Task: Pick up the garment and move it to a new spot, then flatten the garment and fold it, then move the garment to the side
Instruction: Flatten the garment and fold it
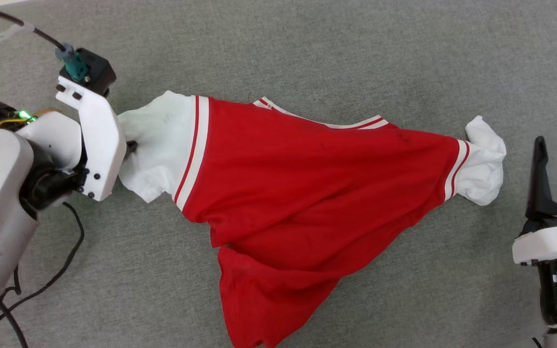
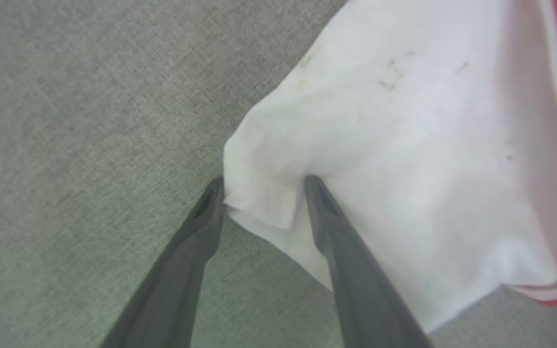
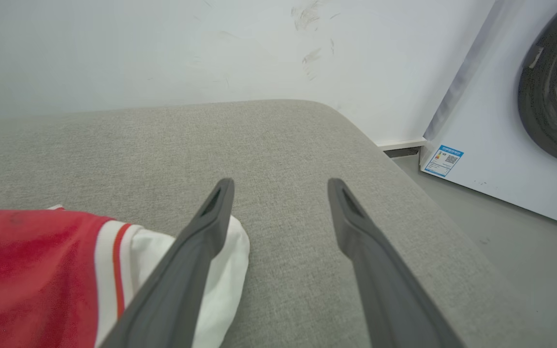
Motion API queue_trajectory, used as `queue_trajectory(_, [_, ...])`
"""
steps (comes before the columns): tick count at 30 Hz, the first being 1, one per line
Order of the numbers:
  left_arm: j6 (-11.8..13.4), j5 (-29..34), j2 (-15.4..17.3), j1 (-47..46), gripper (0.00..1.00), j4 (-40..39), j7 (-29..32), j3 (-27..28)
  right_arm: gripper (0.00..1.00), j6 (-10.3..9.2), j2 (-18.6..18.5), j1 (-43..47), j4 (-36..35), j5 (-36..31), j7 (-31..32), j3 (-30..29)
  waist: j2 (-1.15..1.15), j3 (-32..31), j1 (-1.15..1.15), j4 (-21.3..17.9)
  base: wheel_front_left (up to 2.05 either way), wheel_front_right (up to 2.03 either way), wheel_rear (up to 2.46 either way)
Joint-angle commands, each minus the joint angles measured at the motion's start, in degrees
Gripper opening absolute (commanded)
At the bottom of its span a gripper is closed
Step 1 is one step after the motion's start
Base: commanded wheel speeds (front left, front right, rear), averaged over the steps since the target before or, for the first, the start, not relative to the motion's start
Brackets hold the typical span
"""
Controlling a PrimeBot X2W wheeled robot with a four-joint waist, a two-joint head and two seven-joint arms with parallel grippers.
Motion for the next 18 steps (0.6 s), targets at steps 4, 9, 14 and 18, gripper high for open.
queue_trajectory(4, [0.4, 0.3, -0.7, 3.0, 0.00, 2.3, -4.0, 0.1, 1.00, -0.04, 0.2, 0.0, -0.6, -1.7, 0.9, 1.0, 0.00, -1.6, 0.00, 0.9, 0.00, 0.00, 0.00])
queue_trajectory(9, [1.3, 0.7, 0.3, 4.7, 0.00, 1.3, -10.9, 2.4, 1.00, -0.04, 0.2, 1.4, -1.4, -4.0, 5.0, 2.4, 0.00, -4.9, 0.00, 2.7, 0.00, 0.00, 0.00])
queue_trajectory(14, [2.0, 2.1, 2.3, 8.4, 0.00, -3.0, -18.4, 3.8, 1.00, -0.04, -2.4, 3.3, -1.0, -4.0, 13.9, 3.7, 0.00, -8.4, 0.00, 5.5, 0.00, 0.00, 0.00])
queue_trajectory(18, [2.3, 2.5, 3.7, 11.3, 0.00, -7.6, -22.7, 4.5, 1.00, -0.05, -5.6, 4.9, -0.5, -2.8, 23.2, 5.6, 0.00, -10.4, 0.00, 7.9, 0.00, 0.00, 0.00])
